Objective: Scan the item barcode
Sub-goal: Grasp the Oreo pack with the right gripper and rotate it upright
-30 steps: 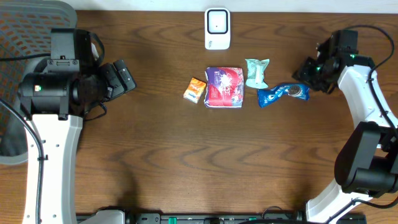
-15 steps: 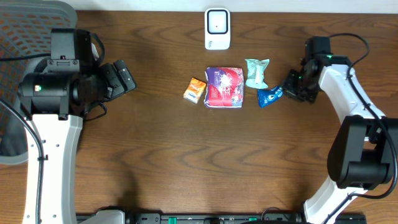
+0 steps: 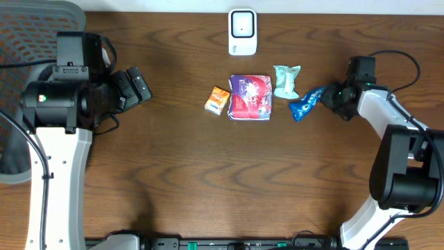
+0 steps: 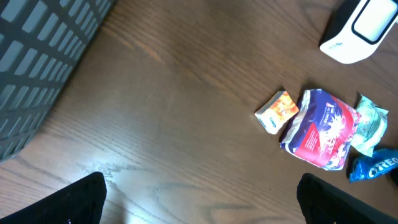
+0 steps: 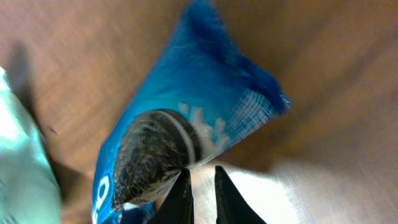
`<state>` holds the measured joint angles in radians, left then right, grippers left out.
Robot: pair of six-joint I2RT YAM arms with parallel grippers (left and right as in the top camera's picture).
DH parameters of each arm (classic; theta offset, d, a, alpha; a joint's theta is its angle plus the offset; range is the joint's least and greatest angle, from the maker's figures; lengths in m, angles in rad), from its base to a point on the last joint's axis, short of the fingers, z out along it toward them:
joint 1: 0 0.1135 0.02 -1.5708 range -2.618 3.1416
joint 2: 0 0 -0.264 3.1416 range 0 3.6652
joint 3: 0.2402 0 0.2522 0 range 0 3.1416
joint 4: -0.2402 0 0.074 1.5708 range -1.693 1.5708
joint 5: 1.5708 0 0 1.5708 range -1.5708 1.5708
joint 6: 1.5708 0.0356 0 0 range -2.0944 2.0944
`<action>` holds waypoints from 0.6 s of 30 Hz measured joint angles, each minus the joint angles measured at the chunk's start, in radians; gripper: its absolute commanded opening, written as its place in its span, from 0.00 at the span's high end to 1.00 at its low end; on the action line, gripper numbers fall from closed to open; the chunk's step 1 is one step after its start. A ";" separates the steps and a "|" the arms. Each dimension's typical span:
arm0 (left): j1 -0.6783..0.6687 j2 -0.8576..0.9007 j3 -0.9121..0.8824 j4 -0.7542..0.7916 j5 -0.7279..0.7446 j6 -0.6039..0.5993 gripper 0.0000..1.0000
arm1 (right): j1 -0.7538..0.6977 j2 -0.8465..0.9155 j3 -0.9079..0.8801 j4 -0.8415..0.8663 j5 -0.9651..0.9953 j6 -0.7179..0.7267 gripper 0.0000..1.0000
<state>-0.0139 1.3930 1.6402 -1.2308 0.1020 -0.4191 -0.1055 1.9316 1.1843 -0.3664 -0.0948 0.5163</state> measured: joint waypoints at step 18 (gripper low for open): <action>0.000 0.000 0.000 0.000 0.000 0.000 0.02 | 0.026 0.072 0.315 -0.167 -0.272 -0.129 0.67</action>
<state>-0.0139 1.3930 1.6402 -1.2308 0.1017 -0.4191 -0.0799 2.0037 1.4994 -0.5335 -0.3668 0.3878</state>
